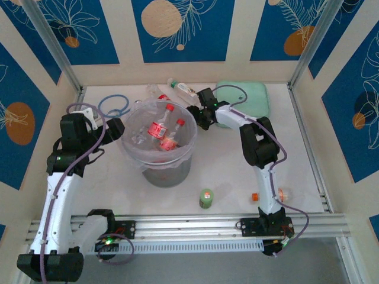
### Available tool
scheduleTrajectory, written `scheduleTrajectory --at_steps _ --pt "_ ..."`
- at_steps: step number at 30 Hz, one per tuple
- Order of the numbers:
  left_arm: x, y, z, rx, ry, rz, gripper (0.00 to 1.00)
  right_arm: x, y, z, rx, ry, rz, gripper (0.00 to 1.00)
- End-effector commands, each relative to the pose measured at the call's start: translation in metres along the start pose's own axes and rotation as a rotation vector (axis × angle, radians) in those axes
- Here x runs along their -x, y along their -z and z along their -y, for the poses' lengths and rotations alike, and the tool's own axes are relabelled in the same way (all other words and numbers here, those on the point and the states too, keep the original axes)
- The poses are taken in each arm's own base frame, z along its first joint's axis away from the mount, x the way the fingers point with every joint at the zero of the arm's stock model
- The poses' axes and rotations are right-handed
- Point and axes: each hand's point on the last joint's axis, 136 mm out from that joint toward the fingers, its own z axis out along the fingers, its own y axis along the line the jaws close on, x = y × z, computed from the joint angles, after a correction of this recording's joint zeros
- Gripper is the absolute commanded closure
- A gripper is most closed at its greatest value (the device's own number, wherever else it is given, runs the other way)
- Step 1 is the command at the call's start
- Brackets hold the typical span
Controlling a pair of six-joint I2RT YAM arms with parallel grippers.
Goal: Put the plastic bottles in the bin
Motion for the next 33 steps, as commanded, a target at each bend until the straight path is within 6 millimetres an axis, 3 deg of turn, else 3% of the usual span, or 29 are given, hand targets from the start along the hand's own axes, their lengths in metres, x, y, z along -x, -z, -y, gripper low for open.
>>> scheduleTrajectory --at_steps 1,6,10,14,19,23,25,28,31,33 --pt "-0.007 0.004 0.005 -0.032 0.000 -0.006 0.15 -0.006 -0.007 0.002 0.015 -0.010 -0.021 0.27" --pt "-0.012 0.006 0.002 -0.024 -0.004 -0.015 0.15 0.000 0.013 -0.001 0.021 0.023 0.023 0.44" --pt "-0.011 0.006 0.004 -0.031 -0.006 -0.015 0.14 0.009 0.055 -0.012 0.038 0.098 0.087 0.59" --pt "-0.009 0.004 0.016 -0.102 0.010 -0.011 0.13 0.015 0.107 -0.018 0.036 0.182 0.141 0.61" --pt "-0.005 -0.004 0.038 -0.233 0.063 -0.028 0.13 0.019 0.197 -0.023 0.059 0.306 0.247 0.67" --pt "0.001 -0.005 0.044 -0.259 0.075 -0.014 0.15 0.017 0.271 -0.031 0.097 0.409 0.337 0.72" --pt "0.000 -0.008 0.041 -0.242 0.077 -0.022 0.18 0.008 0.307 -0.045 0.154 0.459 0.367 0.74" --pt "-0.009 -0.014 0.034 -0.213 0.071 -0.050 0.20 -0.014 0.346 -0.076 0.268 0.520 0.380 0.77" --pt "-0.019 -0.019 0.033 -0.216 0.068 -0.073 0.21 -0.041 0.361 -0.111 0.340 0.601 0.362 0.81" --pt "-0.023 -0.020 0.032 -0.222 0.071 -0.071 0.22 -0.054 0.358 -0.131 0.363 0.636 0.331 0.83"
